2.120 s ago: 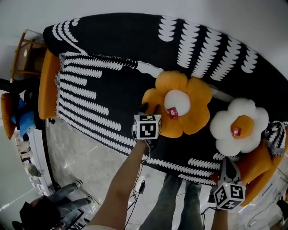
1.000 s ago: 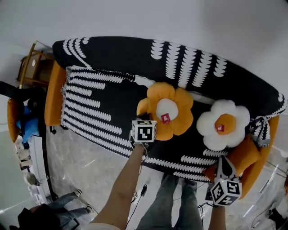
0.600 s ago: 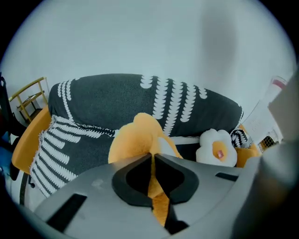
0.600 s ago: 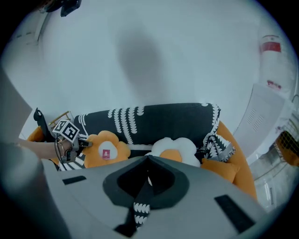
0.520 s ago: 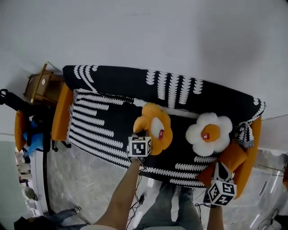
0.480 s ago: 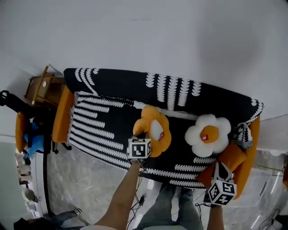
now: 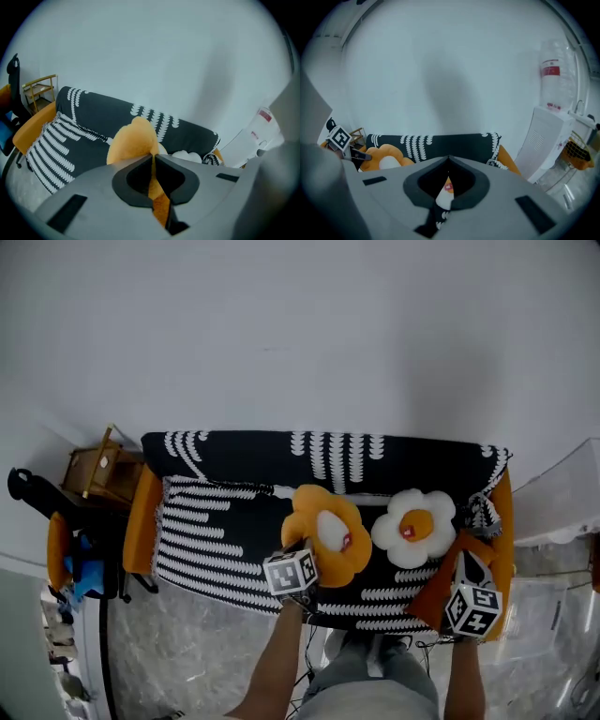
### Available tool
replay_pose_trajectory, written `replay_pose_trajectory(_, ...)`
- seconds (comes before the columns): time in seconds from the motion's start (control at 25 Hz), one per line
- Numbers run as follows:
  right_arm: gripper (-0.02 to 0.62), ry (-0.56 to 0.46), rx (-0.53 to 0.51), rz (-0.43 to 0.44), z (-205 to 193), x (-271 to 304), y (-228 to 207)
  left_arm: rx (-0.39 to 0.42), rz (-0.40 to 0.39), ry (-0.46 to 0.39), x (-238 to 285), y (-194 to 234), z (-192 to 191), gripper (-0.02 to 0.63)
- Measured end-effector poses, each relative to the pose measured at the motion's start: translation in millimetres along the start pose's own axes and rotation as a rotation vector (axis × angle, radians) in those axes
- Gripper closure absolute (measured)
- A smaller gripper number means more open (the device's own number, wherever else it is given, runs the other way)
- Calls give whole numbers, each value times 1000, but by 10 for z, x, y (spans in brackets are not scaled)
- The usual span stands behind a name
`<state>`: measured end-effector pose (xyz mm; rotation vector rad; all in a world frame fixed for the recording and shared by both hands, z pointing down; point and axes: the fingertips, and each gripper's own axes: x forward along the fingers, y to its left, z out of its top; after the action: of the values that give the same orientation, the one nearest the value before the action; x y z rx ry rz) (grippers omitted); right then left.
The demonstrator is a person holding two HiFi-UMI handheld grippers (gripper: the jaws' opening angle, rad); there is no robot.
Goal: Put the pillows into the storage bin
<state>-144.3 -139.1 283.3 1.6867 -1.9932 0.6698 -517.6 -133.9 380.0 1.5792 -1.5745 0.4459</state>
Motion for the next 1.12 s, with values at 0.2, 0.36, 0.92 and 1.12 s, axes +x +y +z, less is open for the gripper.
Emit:
replay_pose_trajectory(0.2,594,-73,-4,-43,316,-287,-238,26,-79,-57,-240,-546,196,591)
replay_pose_trajectory(0.36,594,-132,21,-87,514,-546,-445,117,-148,-77,-381,-995,332,591)
replay_pose_trajectory(0.92,594,-213,269,-363,55,-1593,-1717,375,-407,-50,-383,-2661,406,591)
replay_pose_trajectory(1.12,594,-230,358,-452,-332,-2094,-2359,440,-486,-18,-449,-3478,58,591)
